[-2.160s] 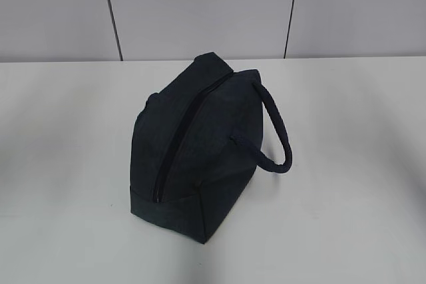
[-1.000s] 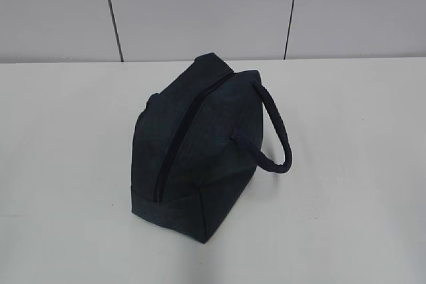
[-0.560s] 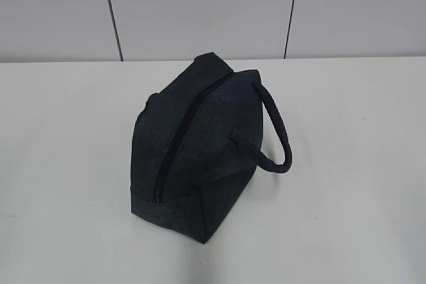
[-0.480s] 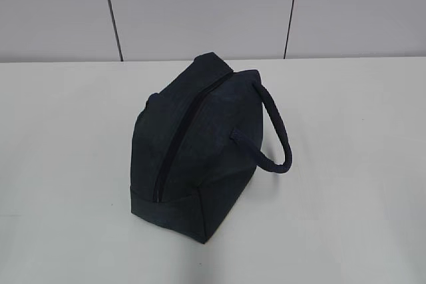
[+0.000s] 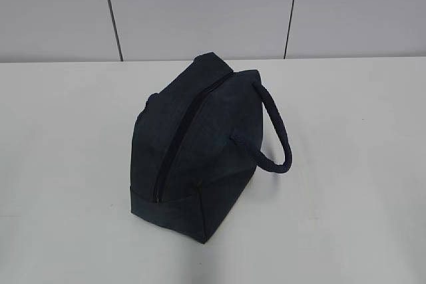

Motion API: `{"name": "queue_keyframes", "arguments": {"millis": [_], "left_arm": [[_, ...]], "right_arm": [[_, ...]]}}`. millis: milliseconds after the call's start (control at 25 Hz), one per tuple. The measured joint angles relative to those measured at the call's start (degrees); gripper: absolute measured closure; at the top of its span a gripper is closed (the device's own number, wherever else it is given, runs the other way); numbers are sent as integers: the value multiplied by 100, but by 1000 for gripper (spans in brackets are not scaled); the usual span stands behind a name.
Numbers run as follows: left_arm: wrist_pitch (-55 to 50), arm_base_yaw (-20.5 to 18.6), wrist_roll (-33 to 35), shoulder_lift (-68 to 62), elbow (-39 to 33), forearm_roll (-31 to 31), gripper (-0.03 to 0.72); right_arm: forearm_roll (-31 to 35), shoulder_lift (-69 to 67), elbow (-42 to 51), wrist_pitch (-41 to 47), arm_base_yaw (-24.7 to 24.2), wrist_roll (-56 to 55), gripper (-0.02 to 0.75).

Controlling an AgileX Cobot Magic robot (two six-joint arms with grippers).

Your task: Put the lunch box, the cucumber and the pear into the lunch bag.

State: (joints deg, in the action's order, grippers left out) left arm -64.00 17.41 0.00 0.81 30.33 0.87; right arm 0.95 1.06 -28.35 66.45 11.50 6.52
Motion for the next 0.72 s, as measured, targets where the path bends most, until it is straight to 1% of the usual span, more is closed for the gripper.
{"name": "queue_keyframes", "arguments": {"millis": [320,400,480,560,720], "left_arm": [[4,0,0,0,0,0,368],[4,-83,0,0,0,-7,368],[4,-359,0,0,0,-7,368],[4,-814,0,0,0,-7,368],[4,-1631,0,0,0,-9,368]], "right_arm": [[-10,0,0,-13,0,0,310],[-10,0,0,-13,0,0,310],[-10,0,0,-13,0,0,310],[-10,0,0,-13,-39,0,310],[-10,0,0,-13,-387,0,310]]}}
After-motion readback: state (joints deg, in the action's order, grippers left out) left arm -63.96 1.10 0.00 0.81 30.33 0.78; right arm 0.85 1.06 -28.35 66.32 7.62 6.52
